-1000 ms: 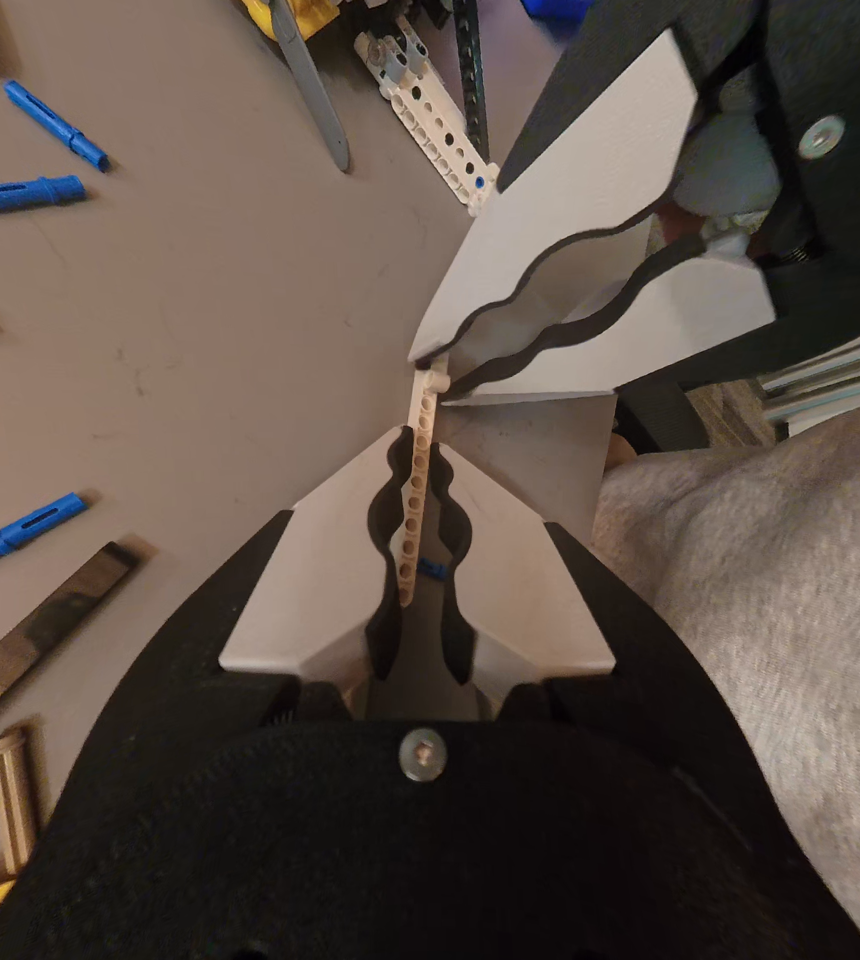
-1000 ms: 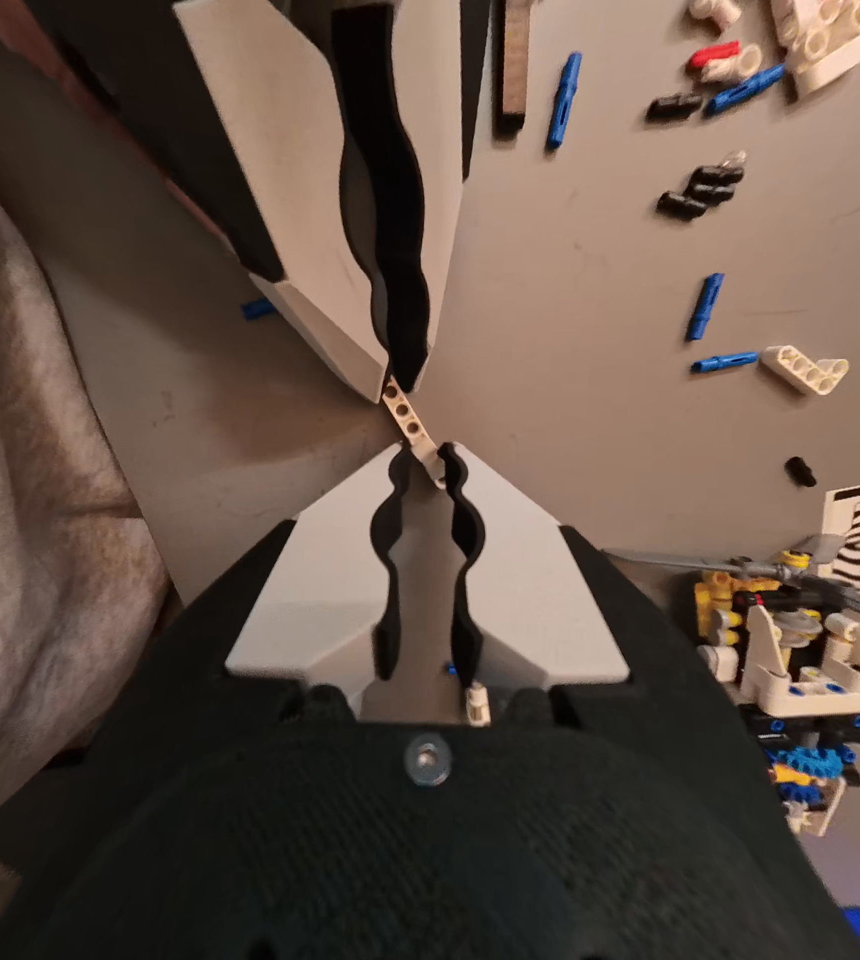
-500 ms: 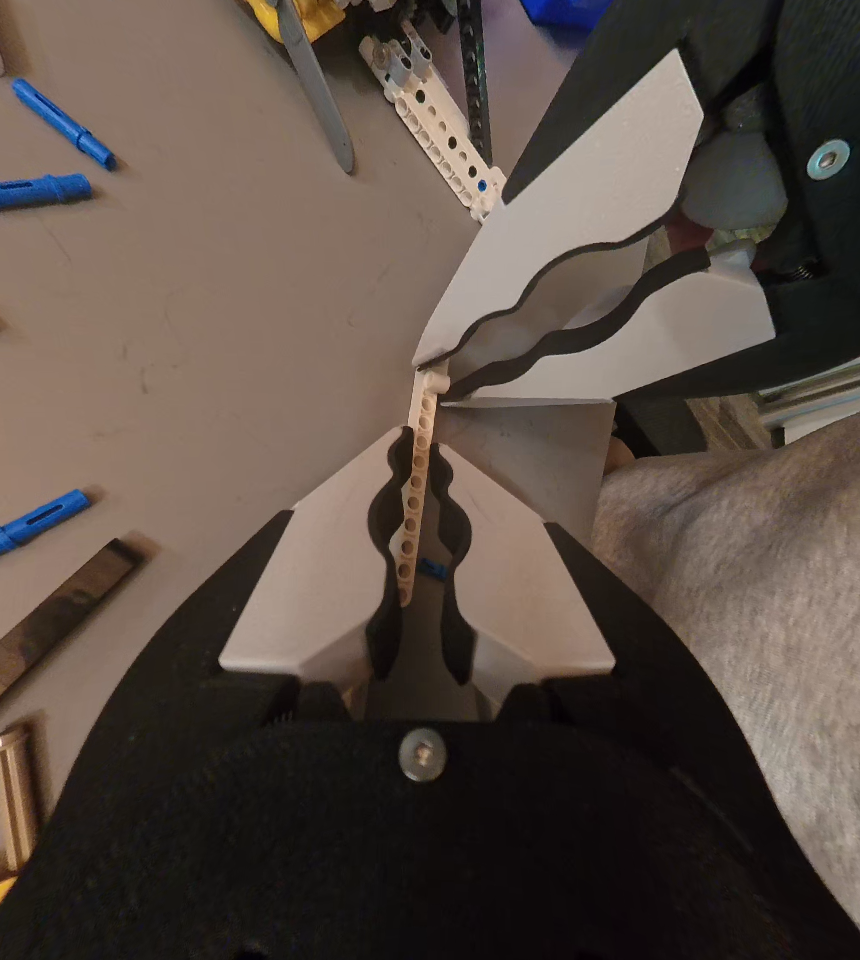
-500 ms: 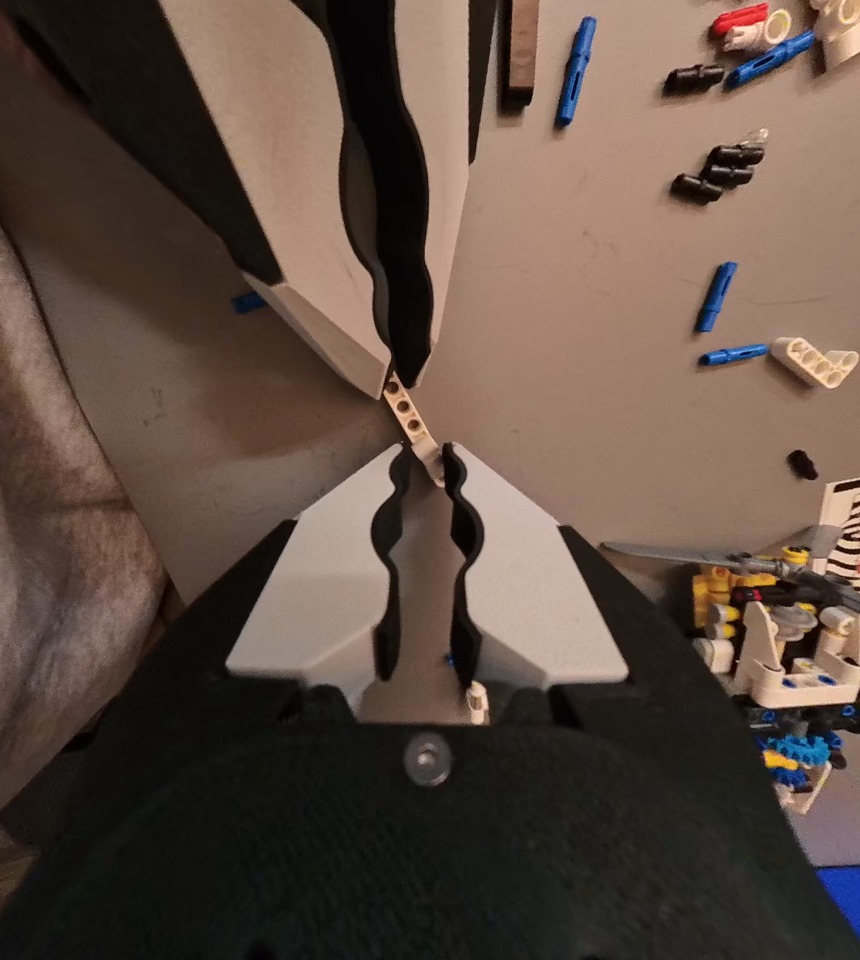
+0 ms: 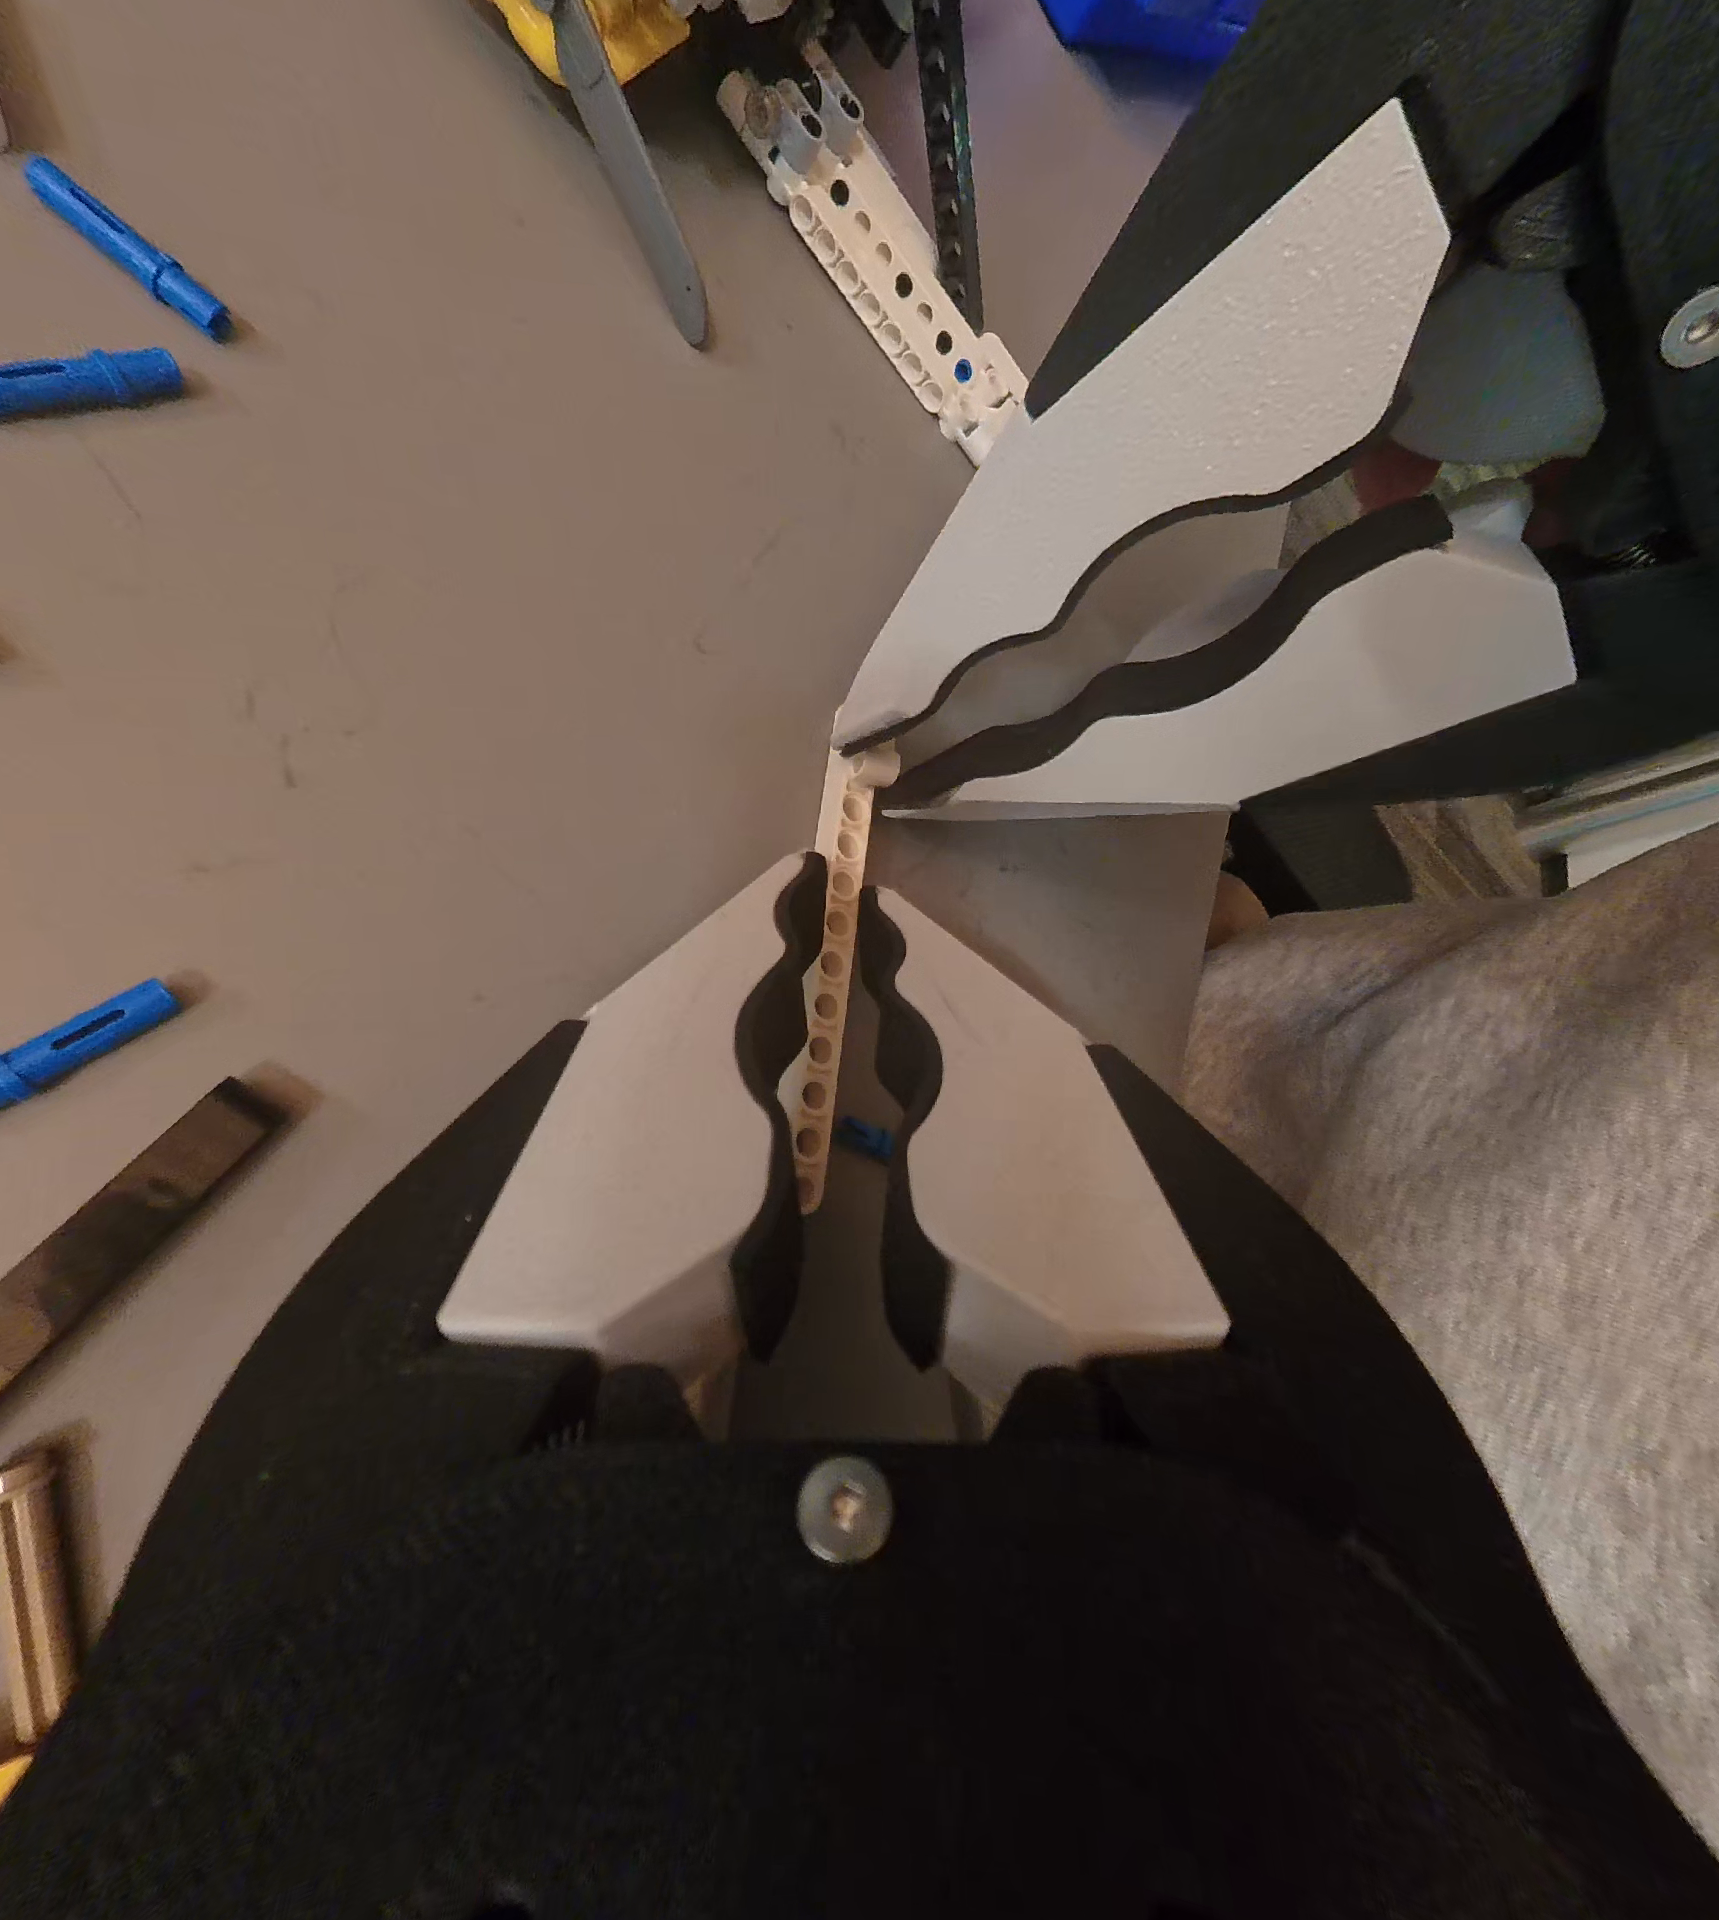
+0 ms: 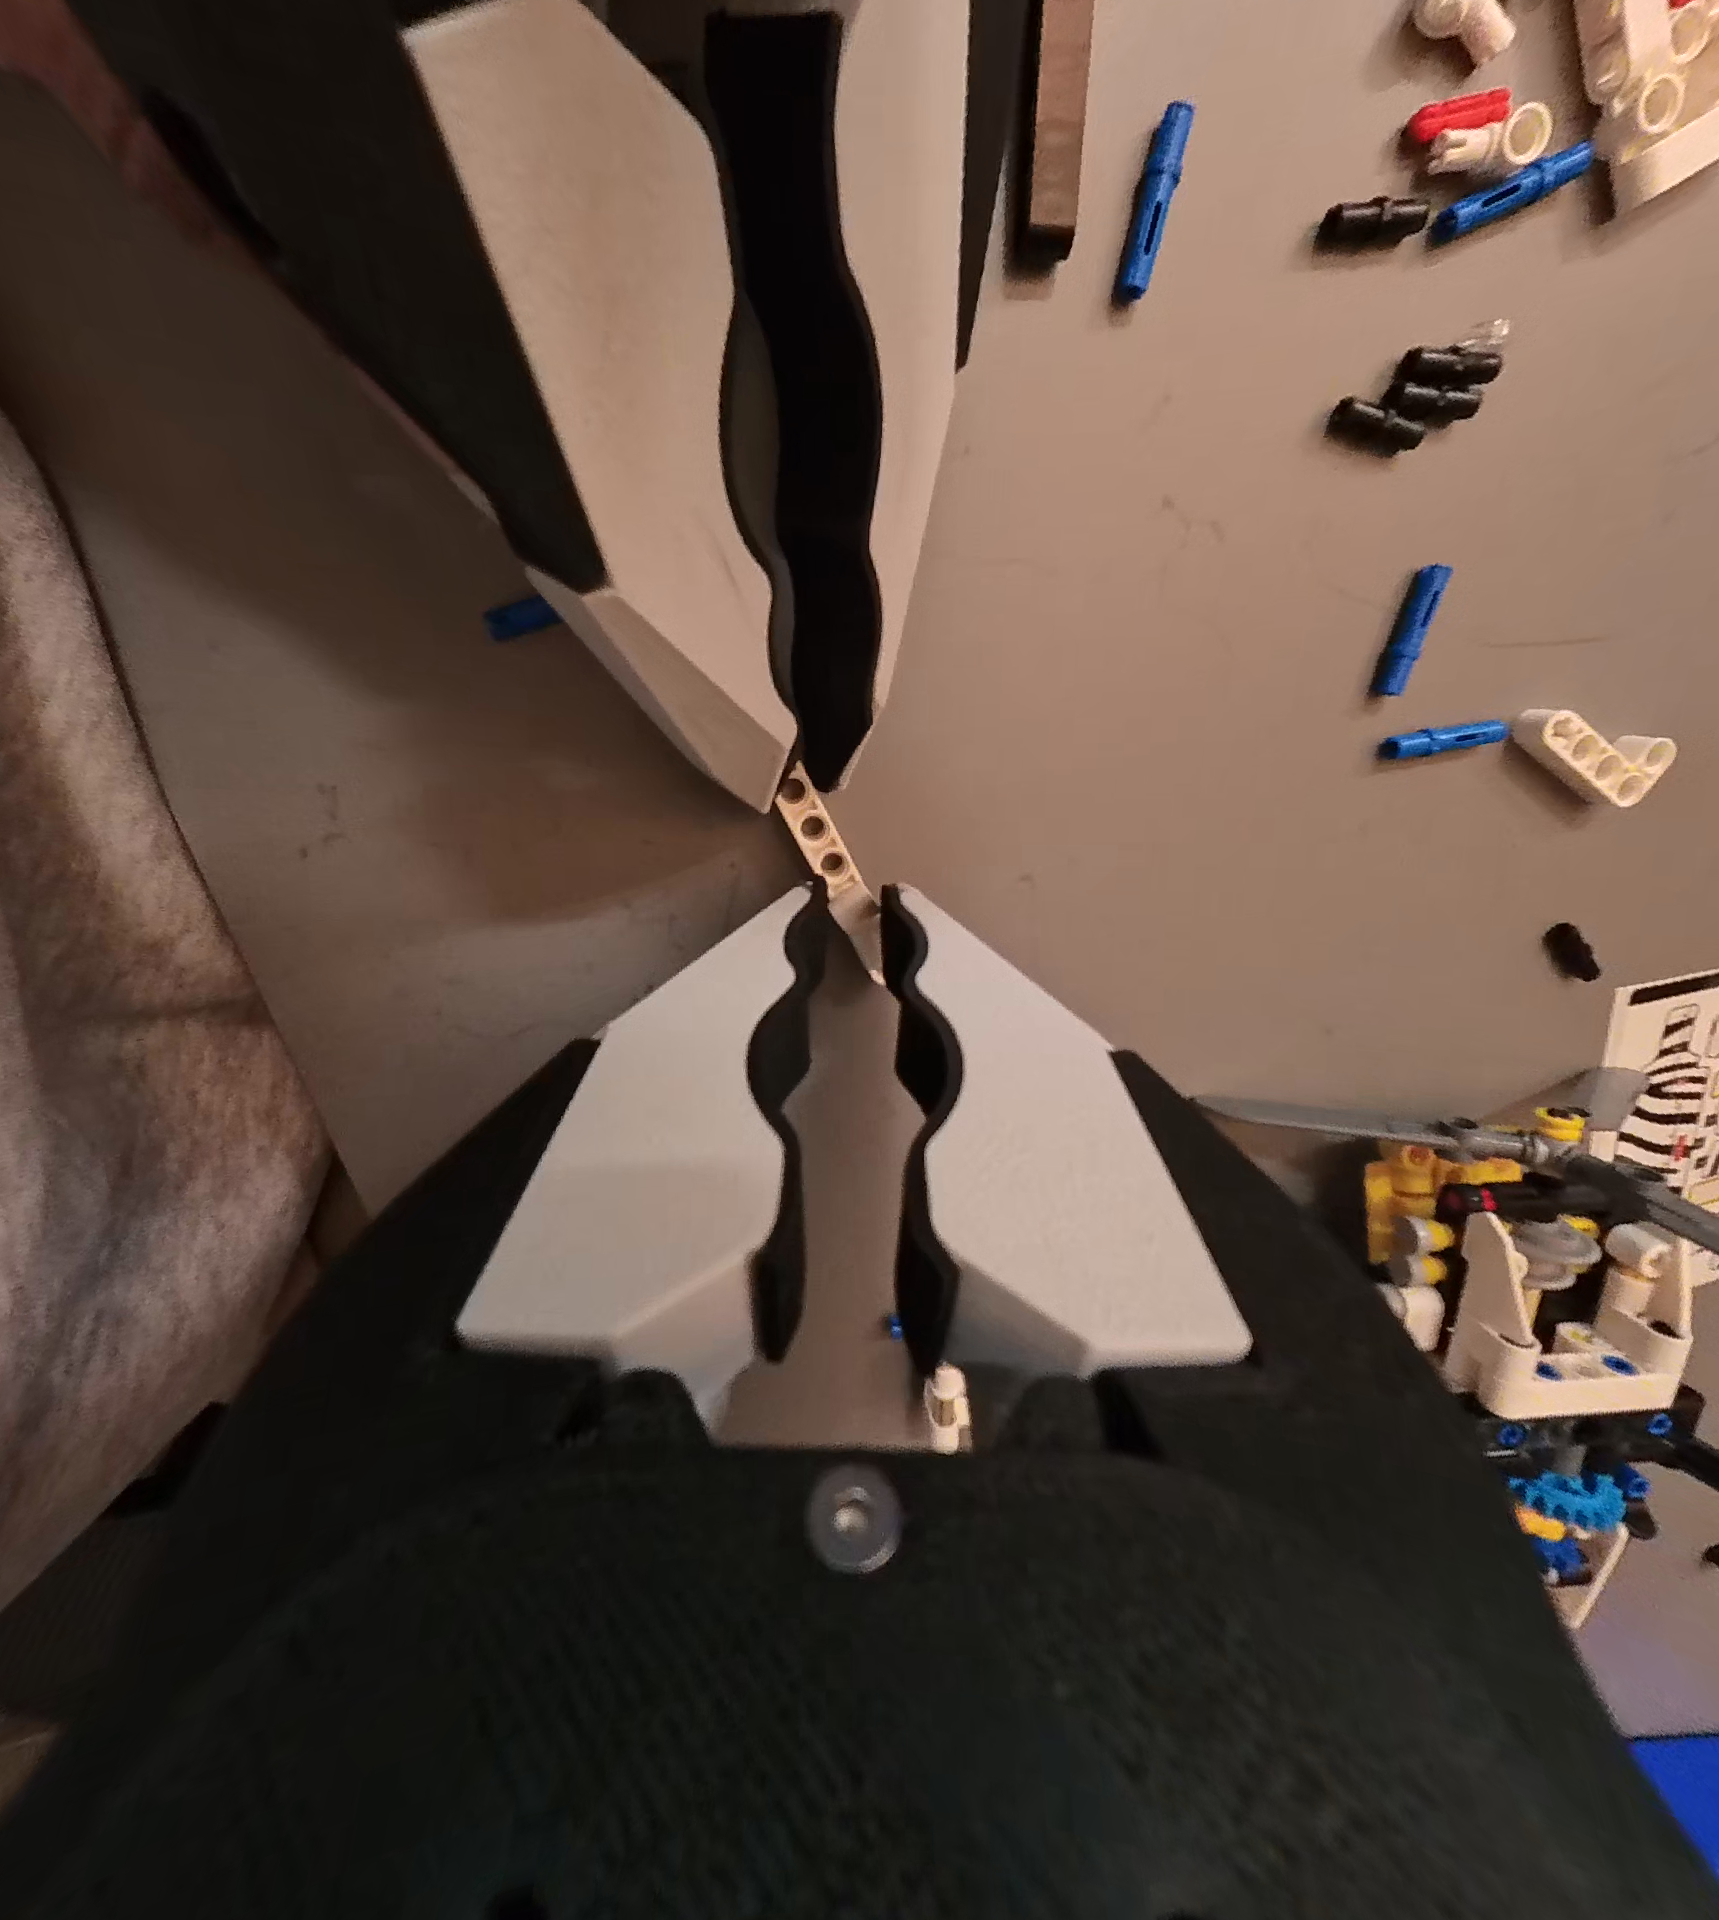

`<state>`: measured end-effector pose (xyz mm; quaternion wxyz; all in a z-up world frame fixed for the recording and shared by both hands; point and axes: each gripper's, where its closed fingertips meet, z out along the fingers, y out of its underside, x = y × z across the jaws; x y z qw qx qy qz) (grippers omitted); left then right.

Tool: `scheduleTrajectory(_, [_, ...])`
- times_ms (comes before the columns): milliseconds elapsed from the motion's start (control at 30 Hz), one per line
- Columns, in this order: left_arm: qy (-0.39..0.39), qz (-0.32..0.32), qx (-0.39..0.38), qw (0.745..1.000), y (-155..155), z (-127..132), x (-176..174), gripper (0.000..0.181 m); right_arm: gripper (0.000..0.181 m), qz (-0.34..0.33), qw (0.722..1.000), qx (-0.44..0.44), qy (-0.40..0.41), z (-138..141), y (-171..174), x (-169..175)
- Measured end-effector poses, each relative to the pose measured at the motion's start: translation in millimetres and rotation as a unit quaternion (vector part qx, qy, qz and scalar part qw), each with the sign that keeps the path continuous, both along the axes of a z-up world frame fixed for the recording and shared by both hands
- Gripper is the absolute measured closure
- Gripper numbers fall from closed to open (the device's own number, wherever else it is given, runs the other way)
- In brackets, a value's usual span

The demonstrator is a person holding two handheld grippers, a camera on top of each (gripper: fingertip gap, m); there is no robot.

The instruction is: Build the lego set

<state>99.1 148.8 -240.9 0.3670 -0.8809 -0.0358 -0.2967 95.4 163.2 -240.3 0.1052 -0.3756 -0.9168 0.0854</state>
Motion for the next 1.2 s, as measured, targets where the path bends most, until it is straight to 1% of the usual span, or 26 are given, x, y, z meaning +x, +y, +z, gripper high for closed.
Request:
scheduleTrajectory(33, [0.0,0.0,0.0,1.0,0.0,0.0,0.0,0.177,0.173,0.004,1.0,-0.004,0.003,0.0,-0.1,-0.1])
scheduleTrajectory(333, [-0.003,-0.001,0.0,1.0,-0.1,0.1,0.2,0.178,0.174,0.077,0.995,-0.049,0.026,0.6,-1.7,0.3])
scheduleTrajectory(567, [-0.005,-0.004,0.0,1.0,-0.3,0.3,1.0,0.178,0.174,0.157,0.985,-0.06,0.039,0.7,-3.9,1.7])
scheduleTrajectory(633, [-0.005,-0.004,0.0,1.0,-0.3,0.3,1.0,0.178,0.174,0.161,0.984,-0.068,0.032,0.5,-4.1,1.7])
scheduleTrajectory(733, [-0.004,-0.001,0.0,1.0,-0.2,0.2,0.3,0.178,0.174,0.14,0.986,-0.091,0.017,0.7,-4.5,0.6])
scheduleTrajectory(867, [-0.002,0.001,0.0,1.0,-0.1,0.1,-0.3,0.178,0.172,0.071,0.989,-0.13,0.024,2.2,-4.6,-2.8])
scheduleTrajectory(967, [0.001,0.001,0.001,1.0,-0.1,0.1,-0.4,0.178,0.163,0.031,0.984,-0.152,0.09,13.4,-4.3,-9.2])
scheduleTrajectory(1067, [0.002,0.001,0.001,1.0,-0.1,0.0,-0.4,0.178,0.153,0.007,0.974,-0.142,0.174,23.1,-3.3,-10.1])
scheduleTrajectory(1133, [0.0,0.001,0.001,1.0,0.0,0.1,-0.4,0.178,0.146,-0.011,0.963,-0.139,0.229,25.7,-5.6,-6.5])
scheduleTrajectory(1200, [0.0,0.001,0.001,1.0,0.0,0.2,-0.3,0.178,0.144,-0.048,0.949,-0.146,0.277,28.0,-5.5,-0.8])
